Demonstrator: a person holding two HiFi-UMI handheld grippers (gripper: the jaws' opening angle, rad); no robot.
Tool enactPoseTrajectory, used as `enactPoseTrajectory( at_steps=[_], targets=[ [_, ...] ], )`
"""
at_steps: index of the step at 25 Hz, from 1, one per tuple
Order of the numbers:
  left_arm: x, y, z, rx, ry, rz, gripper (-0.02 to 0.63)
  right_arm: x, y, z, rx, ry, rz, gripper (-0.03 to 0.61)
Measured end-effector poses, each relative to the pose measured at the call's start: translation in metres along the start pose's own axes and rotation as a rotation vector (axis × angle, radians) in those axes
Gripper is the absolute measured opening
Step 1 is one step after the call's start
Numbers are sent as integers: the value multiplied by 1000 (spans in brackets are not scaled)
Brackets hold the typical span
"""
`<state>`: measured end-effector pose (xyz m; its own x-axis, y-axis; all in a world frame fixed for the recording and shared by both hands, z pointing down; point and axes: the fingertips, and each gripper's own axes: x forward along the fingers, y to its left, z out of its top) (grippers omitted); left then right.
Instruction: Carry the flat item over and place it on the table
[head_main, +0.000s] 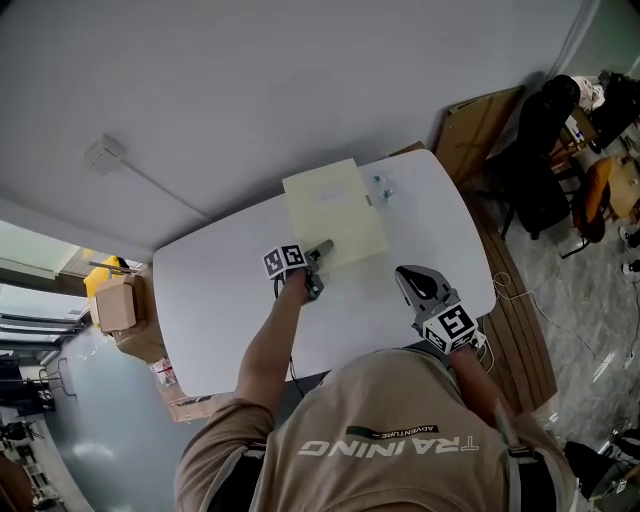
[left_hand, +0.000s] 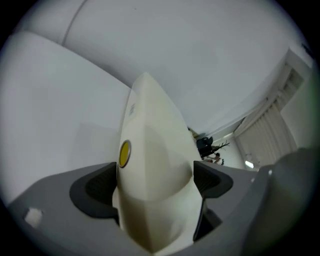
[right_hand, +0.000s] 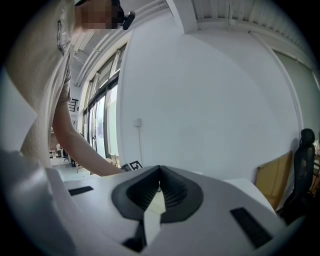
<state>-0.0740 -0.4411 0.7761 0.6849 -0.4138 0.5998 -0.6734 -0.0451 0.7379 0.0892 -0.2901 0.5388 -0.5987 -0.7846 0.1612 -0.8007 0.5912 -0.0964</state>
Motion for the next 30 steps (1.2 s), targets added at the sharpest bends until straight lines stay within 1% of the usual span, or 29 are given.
enactPoseTrajectory(
  at_steps=[1,3,7,9,10,13,14,16,18,22,23,24,25,26,27,29,30],
  targets=[
    [-2,0,-1,43,5,33,462,-1,0,0,2,-2,3,3],
    [-7,-5,1,112,-4,58,463,-2,0,0,4,-8,7,3],
    [-20,-19,6,174,-21,26,463,-2,-5,1,13,-15,6,3],
    [-30,-20,9,217,-48,39,463,-1,-9,2,26,-23,5,3],
    [-36,-22,13,255,-71,51,463,0,-10,4,33,-27,6,3],
    [-61,-38,26,416,-162,86,463,8,-16,8,37,-12,-10,3],
    [-71,-47,31,475,-203,99,463,13,-19,9,29,4,-21,3],
    [-95,-72,42,586,-312,110,462,22,-22,15,9,28,-37,3],
    [-121,-103,52,685,-426,111,462,33,-24,28,-16,27,-34,3],
    [-173,-160,64,851,-589,146,451,59,-21,67,-96,-19,-2,3],
    [-188,-174,66,884,-640,157,428,66,-19,77,-112,-35,8,3],
    [-204,-186,67,913,-693,170,344,71,-16,87,-125,-53,18,3],
    [-220,-198,67,937,-746,185,212,76,-12,98,-137,-72,28,3],
    [-236,-209,68,949,-801,201,100,79,-8,108,-151,-90,37,3],
    [-253,-221,69,951,-859,210,8,82,-3,119,-165,-107,47,3],
    [-285,-248,66,959,-952,212,6,85,6,140,-186,-139,67,3],
    [-296,-261,65,975,-977,218,6,86,10,151,-192,-155,74,3]
  ],
)
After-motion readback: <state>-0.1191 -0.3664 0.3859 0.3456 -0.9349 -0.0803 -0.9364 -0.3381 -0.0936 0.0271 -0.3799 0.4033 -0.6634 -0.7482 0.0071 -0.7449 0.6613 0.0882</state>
